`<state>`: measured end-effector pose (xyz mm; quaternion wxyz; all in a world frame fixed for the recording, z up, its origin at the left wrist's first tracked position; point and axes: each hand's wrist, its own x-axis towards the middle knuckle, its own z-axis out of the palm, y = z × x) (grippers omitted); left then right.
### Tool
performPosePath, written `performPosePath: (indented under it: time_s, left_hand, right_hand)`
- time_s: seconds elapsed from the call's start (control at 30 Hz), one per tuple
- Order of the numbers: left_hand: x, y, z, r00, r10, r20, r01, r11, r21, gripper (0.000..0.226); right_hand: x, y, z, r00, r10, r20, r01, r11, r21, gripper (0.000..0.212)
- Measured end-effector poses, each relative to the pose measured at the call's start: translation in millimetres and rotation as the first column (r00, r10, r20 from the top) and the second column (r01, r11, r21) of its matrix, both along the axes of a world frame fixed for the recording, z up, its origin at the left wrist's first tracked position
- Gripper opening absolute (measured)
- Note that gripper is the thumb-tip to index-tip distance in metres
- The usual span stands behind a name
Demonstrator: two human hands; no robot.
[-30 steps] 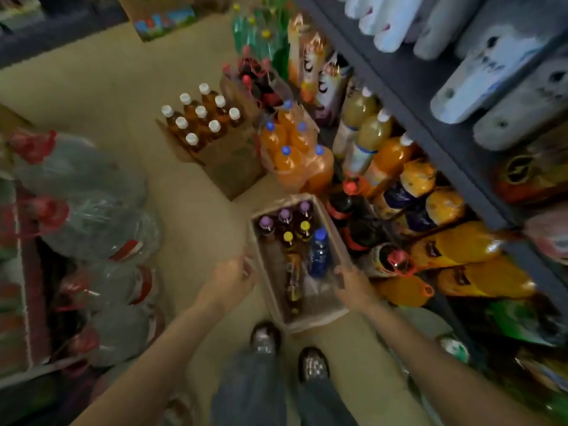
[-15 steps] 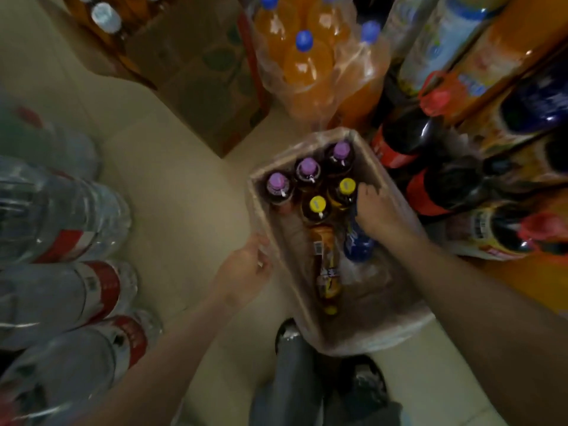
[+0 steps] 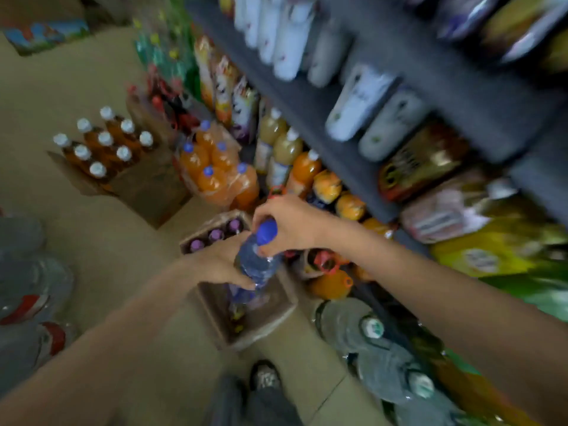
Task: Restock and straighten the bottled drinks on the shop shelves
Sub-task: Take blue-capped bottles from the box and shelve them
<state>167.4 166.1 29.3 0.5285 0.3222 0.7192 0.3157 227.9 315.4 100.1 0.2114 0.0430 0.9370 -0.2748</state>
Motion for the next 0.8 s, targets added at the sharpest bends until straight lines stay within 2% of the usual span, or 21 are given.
performPosePath:
  time_s: [0.07, 0.13, 0.17, 0.23, 0.27, 0.33, 0.4, 0.47, 0.57, 0.6, 0.67, 0.8]
  left_hand:
    - [7.4, 14.4, 78.3, 0.999, 0.006, -0.037, -0.003, 0.996, 0.086, 0.079]
    - [21.8, 27.7, 148.2, 0.999, 0.037, -0.039, -0.029, 0.983, 0.184, 0.076]
    - [33.8, 35.4, 183.1, 0.998, 0.043, -0.041, -0.032, 0.972, 0.233, 0.067]
    - [62.9, 51.9, 246.8, 0.998, 0.031, -0.056, -0.011, 0.947, 0.32, 0.054]
    - [79.3, 59.2, 274.3, 0.998, 0.013, -0.057, 0.007, 0.938, 0.347, 0.053]
    - [118.2, 75.5, 324.3, 0.997, -0.02, -0.07, 0.047, 0.913, 0.405, 0.049]
    - [165.4, 94.4, 370.4, 0.997, -0.033, -0.074, 0.064, 0.879, 0.472, 0.033]
    - [224.0, 114.0, 410.3, 0.991, -0.062, -0.115, 0.114, 0.84, 0.531, 0.022]
    - [325.6, 139.1, 465.4, 0.972, -0.122, -0.199, 0.217, 0.789, 0.575, 0.02]
    - [360.7, 145.6, 480.0, 0.965, -0.147, -0.219, 0.251, 0.77, 0.587, 0.024]
    - [433.1, 156.8, 501.8, 0.925, -0.194, -0.326, 0.358, 0.728, 0.585, 0.049]
    - [580.1, 179.6, 522.1, 0.7, -0.239, -0.673, 0.656, 0.588, 0.474, 0.101]
  right_hand:
    - [15.9, 17.4, 98.1, 0.995, -0.064, -0.076, 0.065, 0.998, 0.013, 0.031]
    - [48.2, 31.0, 171.9, 0.948, -0.266, -0.174, 0.253, 0.963, -0.091, 0.029]
    - [71.5, 35.4, 201.1, 0.887, -0.41, -0.215, 0.363, 0.904, -0.227, 0.025]
    - [127.4, 38.8, 253.8, 0.693, -0.676, -0.249, 0.504, 0.702, -0.504, 0.016]
    - [158.9, 39.0, 277.3, 0.595, -0.766, -0.244, 0.551, 0.61, -0.57, 0.016]
    - [227.1, 39.3, 318.9, 0.482, -0.848, -0.22, 0.634, 0.51, -0.582, 0.02]
    - [294.5, 36.5, 351.8, 0.457, -0.861, -0.222, 0.69, 0.501, -0.523, 0.021]
    - [357.2, 31.4, 374.4, 0.439, -0.858, -0.266, 0.745, 0.513, -0.425, 0.032]
    - [444.4, 11.5, 404.7, 0.397, -0.874, -0.281, 0.78, 0.483, -0.397, 0.041]
    - [474.0, 7.2, 410.4, 0.355, -0.889, -0.29, 0.782, 0.452, -0.429, 0.037]
    - [534.1, -2.8, 420.2, 0.228, -0.918, -0.324, 0.782, 0.371, -0.502, 0.034]
    - [661.5, -7.3, 412.1, -0.042, -0.902, -0.43, 0.833, 0.206, -0.514, 0.046]
